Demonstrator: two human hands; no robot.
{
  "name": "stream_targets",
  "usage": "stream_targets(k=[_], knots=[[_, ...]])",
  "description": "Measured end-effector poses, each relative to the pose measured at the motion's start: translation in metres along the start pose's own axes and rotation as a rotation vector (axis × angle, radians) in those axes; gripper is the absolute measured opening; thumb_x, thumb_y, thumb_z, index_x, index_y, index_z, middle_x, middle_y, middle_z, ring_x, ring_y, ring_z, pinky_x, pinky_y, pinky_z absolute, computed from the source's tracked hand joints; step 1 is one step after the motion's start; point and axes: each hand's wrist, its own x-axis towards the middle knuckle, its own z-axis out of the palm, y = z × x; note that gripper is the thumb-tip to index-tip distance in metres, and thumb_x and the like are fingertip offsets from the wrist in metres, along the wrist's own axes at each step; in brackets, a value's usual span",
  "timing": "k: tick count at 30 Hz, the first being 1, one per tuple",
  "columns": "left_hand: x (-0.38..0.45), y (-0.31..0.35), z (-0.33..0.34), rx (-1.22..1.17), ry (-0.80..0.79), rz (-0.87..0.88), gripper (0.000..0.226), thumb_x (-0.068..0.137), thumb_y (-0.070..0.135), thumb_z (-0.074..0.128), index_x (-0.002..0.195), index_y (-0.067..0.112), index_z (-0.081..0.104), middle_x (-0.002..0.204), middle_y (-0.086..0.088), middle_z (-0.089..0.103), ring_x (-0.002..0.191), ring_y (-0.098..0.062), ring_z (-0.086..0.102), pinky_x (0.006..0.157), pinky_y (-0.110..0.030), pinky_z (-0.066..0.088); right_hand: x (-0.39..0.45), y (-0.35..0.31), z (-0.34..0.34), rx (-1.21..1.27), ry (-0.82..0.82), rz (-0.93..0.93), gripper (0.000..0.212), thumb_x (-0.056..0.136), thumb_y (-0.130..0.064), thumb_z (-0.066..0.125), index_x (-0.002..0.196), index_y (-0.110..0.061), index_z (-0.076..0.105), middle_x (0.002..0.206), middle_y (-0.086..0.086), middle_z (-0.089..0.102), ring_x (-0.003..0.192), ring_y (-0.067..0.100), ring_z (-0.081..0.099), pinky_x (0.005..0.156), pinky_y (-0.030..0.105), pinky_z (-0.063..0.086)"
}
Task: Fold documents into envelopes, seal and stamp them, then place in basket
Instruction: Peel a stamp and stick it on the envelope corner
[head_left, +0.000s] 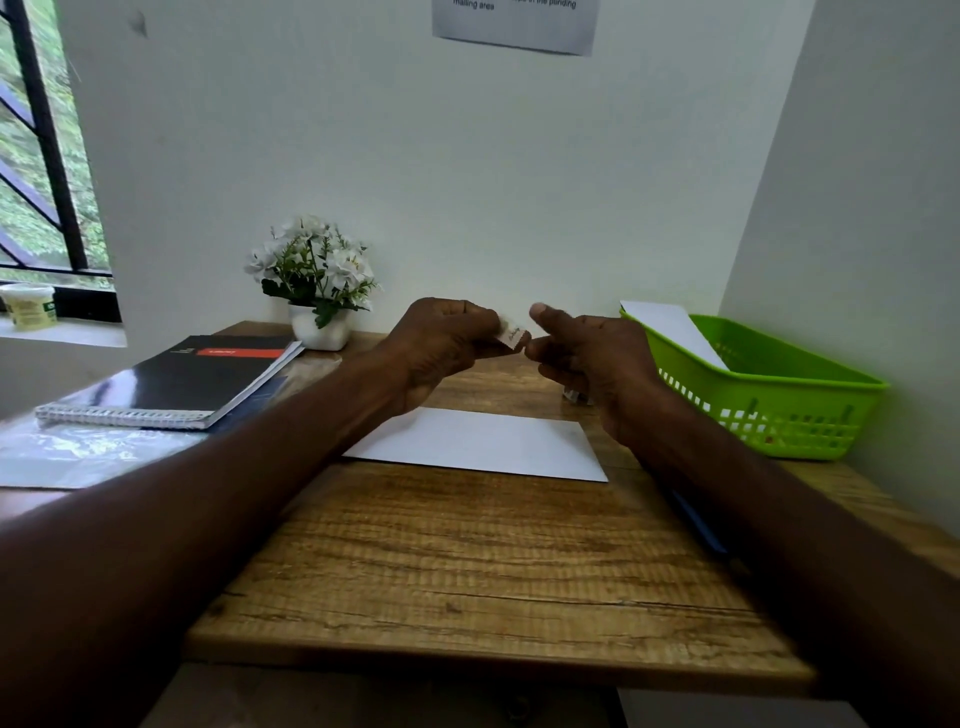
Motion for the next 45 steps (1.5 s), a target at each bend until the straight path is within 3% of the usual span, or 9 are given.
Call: stream_targets(k=[4,8,15,19,21,33,37,40,45], knots=[[-0.0002,0.0031,-0.0006,-0.016,0.027,-0.020,0.017,0.094,0.017,0.069,0.109,0.009,0.068,0.114,-0.016,0.077,0.109,-0.022,0.074,0.107,-0.044,0.042,-0.0003,-0.0027,-0.0011,-0.025,-0.085,0.018,0.040,0.087,-0.049,0.076,0.099,-0.011,0.077,0.096,0.008,0.079,0.095,0.020,0.077,0.083,0.035,0.062],[-0.0040,0.0049,0.0012,-0.005,0.005,-0.015,0.007,0.094,0.016,0.070,0.099,0.011,0.067,0.115,-0.017,0.076,0.104,-0.019,0.076,0.095,-0.036,0.044,-0.0028,0.0012,0.0011,-0.123,-0.135,-0.035,0.028,0.082,-0.038,0.084,0.101,-0.019,0.080,0.102,0.000,0.079,0.106,0.017,0.073,0.084,0.037,0.061],[-0.0040,0.0063,0.0012,-0.018,-0.066,-0.014,0.009,0.093,0.010,0.071,0.086,0.012,0.066,0.119,-0.019,0.074,0.104,-0.025,0.076,0.082,-0.025,0.052,-0.0012,-0.0009,-0.0006,-0.145,-0.096,-0.060,0.010,0.084,-0.026,0.083,0.090,-0.019,0.080,0.096,0.003,0.080,0.100,0.019,0.075,0.078,0.032,0.055],[-0.0034,0.0040,0.0017,0.029,-0.035,-0.020,0.012,0.088,0.015,0.079,0.083,0.014,0.067,0.113,-0.015,0.077,0.104,-0.022,0.076,0.104,-0.048,0.049,0.0002,0.0006,0.0001,-0.137,-0.095,-0.053,0.013,0.081,-0.025,0.083,0.089,-0.016,0.079,0.094,0.006,0.080,0.098,0.021,0.076,0.076,0.033,0.057],[-0.0049,0.0040,0.0023,0.029,-0.035,-0.020,0.015,0.086,0.016,0.081,0.080,0.016,0.067,0.112,-0.015,0.077,0.105,-0.022,0.076,0.106,-0.056,0.048,0.0006,0.0008,0.0000,-0.122,-0.102,-0.048,0.017,0.079,-0.025,0.085,0.090,-0.013,0.079,0.094,0.008,0.080,0.096,0.023,0.077,0.078,0.034,0.059],[-0.0079,0.0031,0.0015,-0.021,0.004,-0.024,0.036,0.083,0.009,0.082,0.068,0.020,0.052,0.112,-0.023,0.075,0.101,-0.028,0.077,0.098,-0.061,0.050,0.0054,0.0068,-0.0019,-0.096,-0.098,-0.026,0.017,0.082,-0.017,0.084,0.095,-0.006,0.079,0.095,0.012,0.079,0.096,0.024,0.077,0.083,0.035,0.062],[-0.0056,0.0051,-0.0026,-0.004,-0.020,-0.006,0.021,0.082,0.013,0.084,0.088,0.018,0.064,0.107,-0.015,0.078,0.100,-0.025,0.077,0.099,-0.053,0.050,0.0045,0.0048,-0.0018,-0.114,-0.120,-0.019,0.016,0.084,-0.019,0.083,0.095,-0.009,0.079,0.096,0.010,0.080,0.098,0.023,0.076,0.086,0.036,0.062],[-0.0056,0.0058,-0.0023,0.021,-0.070,-0.043,0.033,0.085,0.019,0.081,0.116,0.011,0.072,0.111,-0.007,0.079,0.105,-0.022,0.076,0.107,-0.053,0.046,0.0023,0.0030,-0.0025,-0.133,-0.105,-0.029,0.017,0.082,-0.024,0.085,0.092,-0.011,0.080,0.095,0.009,0.080,0.098,0.023,0.076,0.086,0.037,0.061],[-0.0063,0.0044,-0.0034,0.064,-0.075,-0.046,0.020,0.086,0.022,0.081,0.103,0.012,0.077,0.111,-0.007,0.079,0.106,-0.022,0.075,0.107,-0.054,0.045,0.0006,0.0020,-0.0028,-0.175,-0.110,-0.022,0.018,0.080,-0.026,0.085,0.091,-0.012,0.080,0.093,0.007,0.080,0.097,0.020,0.076,0.081,0.034,0.060]])
